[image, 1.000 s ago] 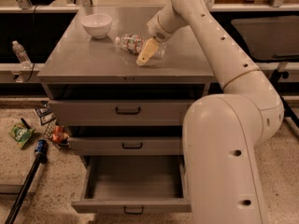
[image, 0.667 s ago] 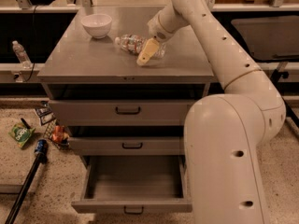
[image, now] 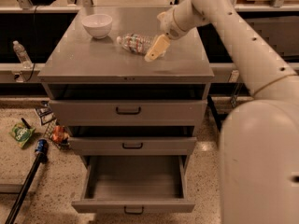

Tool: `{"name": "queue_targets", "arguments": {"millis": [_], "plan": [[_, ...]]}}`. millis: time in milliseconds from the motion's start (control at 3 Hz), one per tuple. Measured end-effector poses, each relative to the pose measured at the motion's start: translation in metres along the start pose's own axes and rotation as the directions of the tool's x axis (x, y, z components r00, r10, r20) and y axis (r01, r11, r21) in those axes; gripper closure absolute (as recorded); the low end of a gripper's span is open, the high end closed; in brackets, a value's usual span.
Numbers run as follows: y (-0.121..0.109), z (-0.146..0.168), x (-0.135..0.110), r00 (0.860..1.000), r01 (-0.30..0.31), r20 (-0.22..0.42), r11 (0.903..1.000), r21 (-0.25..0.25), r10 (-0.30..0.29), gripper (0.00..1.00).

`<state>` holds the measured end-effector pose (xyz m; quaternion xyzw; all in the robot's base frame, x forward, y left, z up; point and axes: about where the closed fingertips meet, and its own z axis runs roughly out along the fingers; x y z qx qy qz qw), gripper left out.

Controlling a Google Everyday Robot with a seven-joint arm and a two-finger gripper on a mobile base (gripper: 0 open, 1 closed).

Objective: Pick water bottle from bottom drawer and place on counter

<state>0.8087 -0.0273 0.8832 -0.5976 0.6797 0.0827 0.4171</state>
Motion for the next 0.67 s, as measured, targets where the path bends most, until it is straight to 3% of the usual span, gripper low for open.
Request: {"name": "queue_targets", "arguments": {"millis": [333, 667], "plan": [[0.012, -0.071, -0.019, 0.994, 0.041, 0.099, 0.9937, 0.105, -0.051, 0.0], [0.033, -0.086, 0.014, 0.996, 0.012, 0.087, 0.994, 0.109, -0.022, 0.0]]}}
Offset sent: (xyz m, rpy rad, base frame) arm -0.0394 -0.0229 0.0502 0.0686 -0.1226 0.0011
